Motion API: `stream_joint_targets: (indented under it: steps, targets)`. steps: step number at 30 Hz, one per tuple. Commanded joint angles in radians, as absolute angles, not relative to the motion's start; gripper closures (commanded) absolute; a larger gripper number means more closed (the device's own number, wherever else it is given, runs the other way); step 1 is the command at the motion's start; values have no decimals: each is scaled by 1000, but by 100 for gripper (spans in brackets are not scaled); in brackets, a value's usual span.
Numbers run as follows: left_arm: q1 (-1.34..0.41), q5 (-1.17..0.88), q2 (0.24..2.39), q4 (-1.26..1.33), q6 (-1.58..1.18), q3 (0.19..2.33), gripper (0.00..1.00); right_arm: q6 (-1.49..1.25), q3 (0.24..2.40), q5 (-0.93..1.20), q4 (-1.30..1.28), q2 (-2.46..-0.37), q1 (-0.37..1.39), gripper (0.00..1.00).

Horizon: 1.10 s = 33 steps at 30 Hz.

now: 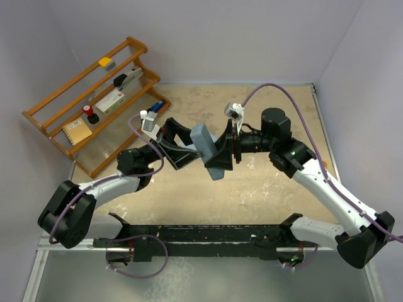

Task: Organize the sunglasses
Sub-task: Open the sunglasses case.

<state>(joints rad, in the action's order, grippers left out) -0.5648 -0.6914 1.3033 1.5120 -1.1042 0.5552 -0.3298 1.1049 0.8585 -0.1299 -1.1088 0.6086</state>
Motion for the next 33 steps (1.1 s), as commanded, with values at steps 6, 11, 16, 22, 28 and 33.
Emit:
stream_joint_targets:
  steps: [6, 11, 16, 22, 28, 33]
  targets:
    - [-561, -704, 1336, 1684, -1173, 582, 12, -338, 1157, 857, -55, -1115, 612, 100]
    - [-560, -705, 1330, 1681, -1172, 579, 15, -336, 1152, 838, -54, -1120, 612, 100]
    - [-561, -700, 1325, 1677, -1171, 583, 16, -348, 1143, 844, -37, -1132, 612, 100]
    - [-561, -693, 1331, 1667, -1171, 589, 19, -349, 1142, 833, -32, -1134, 612, 100]
    - [-563, -694, 1338, 1661, -1170, 600, 27, -352, 1137, 827, -27, -1135, 612, 100]
    - [-572, -711, 1364, 1666, -1185, 638, 41, -358, 1134, 828, -21, -1141, 612, 100]
